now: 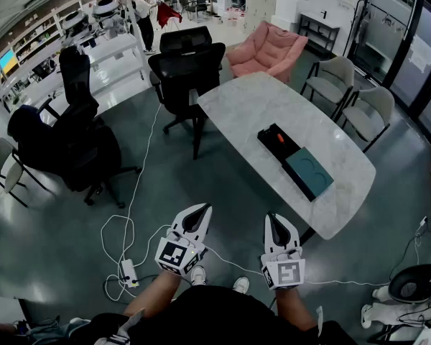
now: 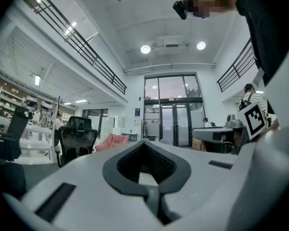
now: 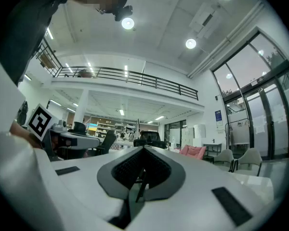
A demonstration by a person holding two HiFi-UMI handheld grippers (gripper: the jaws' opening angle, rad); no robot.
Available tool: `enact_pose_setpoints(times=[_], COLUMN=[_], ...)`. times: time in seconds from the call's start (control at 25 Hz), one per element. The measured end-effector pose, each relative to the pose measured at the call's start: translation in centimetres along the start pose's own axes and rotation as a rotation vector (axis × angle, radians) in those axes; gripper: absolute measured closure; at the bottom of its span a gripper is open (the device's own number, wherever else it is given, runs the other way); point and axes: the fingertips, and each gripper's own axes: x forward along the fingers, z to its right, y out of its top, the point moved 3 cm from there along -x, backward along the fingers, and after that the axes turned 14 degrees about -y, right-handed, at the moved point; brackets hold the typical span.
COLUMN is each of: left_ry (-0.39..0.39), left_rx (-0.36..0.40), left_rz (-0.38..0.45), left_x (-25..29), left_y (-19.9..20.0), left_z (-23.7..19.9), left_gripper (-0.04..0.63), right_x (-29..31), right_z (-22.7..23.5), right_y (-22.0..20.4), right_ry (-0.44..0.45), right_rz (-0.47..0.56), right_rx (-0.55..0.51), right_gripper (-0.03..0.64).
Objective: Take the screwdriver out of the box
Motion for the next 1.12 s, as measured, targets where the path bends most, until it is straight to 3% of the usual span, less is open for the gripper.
enact_pose_setpoints(times=[0.48,0.72,1.12], left_ry=[-0.01,-0.017,-0.053], left_rx=[0.023,0.02,0.028], left_rz=[0.013,0.01,-0.012], left_x=[-1.0,-2.0,-5.6], left_y=[0.7,0.3,-0.4], left_z=[-2.1,-3.0,-5.3], left_gripper=[0.591,0.591,0.591], right_x=[1.4,1.9,3.3], right_z=[-2.0,-3.4,-8.8], right_y=[-0.1,0.8,0.7], right_ry=[-0.016,-0.002,0.0], right_rz=[0.016,0.054,0.044], right_rx=[-0.009,0.121,0.065], right_gripper=[0.594,0.594,0.594])
